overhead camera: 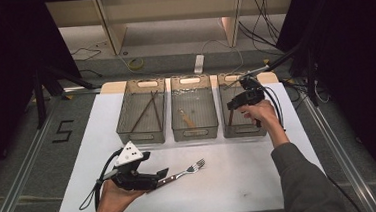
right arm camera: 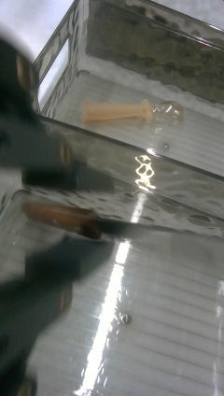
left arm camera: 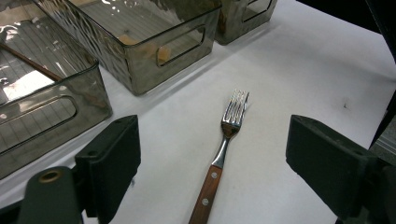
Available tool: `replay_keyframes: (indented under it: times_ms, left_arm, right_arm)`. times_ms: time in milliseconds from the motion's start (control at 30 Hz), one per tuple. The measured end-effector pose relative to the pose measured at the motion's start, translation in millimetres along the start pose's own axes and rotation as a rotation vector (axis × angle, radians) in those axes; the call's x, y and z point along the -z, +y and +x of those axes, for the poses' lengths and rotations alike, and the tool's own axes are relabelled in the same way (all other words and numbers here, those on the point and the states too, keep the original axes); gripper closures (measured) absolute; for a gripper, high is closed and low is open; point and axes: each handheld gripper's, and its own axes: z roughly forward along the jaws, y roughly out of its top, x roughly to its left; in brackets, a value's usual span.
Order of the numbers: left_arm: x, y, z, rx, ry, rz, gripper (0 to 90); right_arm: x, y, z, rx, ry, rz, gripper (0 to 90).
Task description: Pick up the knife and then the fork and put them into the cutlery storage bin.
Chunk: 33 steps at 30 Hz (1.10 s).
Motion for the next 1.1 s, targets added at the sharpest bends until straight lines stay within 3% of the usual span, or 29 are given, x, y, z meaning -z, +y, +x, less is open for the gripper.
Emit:
replay_keyframes:
  times_ms: [67, 167, 433, 567, 867, 1100]
  left_arm:
    - [0.1, 0.1, -0.1, -0.001, 0.000, -0.001, 17.5]
    - [0.1, 0.3, -0.3, -0.001, 0.000, -0.002, 17.5]
    - [-0.2, 0.3, 0.0, -0.001, 0.008, 0.006, 17.0]
    - [-1.0, 0.6, 0.6, -0.002, 0.010, 0.016, 16.9]
    - [-4.3, 1.6, 1.1, 0.004, 0.022, 0.043, 16.7]
    - [-7.6, 2.9, 3.4, 0.010, 0.022, 0.062, 16.7]
  right_arm:
    - [1.6, 0.0, 1.1, 0.014, -0.027, -0.021, 52.4]
    - [6.5, 0.2, 1.9, 0.011, -0.016, -0.039, 48.8]
    - [22.5, -4.5, 3.2, 0.065, -0.019, -0.093, 37.4]
    - [37.9, -13.2, 7.5, 0.092, 0.018, -0.155, 34.5]
    - [65.0, -54.3, 29.6, 0.208, 0.089, -0.222, 31.5]
    - [68.7, -88.9, 41.7, 0.262, 0.145, -0.250, 30.0]
